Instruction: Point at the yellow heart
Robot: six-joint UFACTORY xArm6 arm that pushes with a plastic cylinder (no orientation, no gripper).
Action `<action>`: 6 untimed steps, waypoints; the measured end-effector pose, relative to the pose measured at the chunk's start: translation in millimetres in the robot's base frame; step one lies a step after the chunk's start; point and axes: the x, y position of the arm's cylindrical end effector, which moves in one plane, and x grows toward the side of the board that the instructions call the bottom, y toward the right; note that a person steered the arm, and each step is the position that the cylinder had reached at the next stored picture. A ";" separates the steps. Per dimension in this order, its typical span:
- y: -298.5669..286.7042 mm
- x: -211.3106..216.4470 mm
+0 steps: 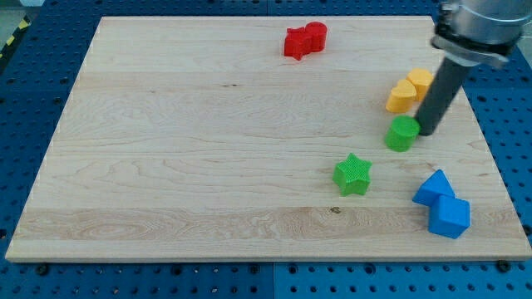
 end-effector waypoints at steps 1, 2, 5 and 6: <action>-31.1 16.5; -46.7 34.6; -8.2 0.5; 23.8 -29.6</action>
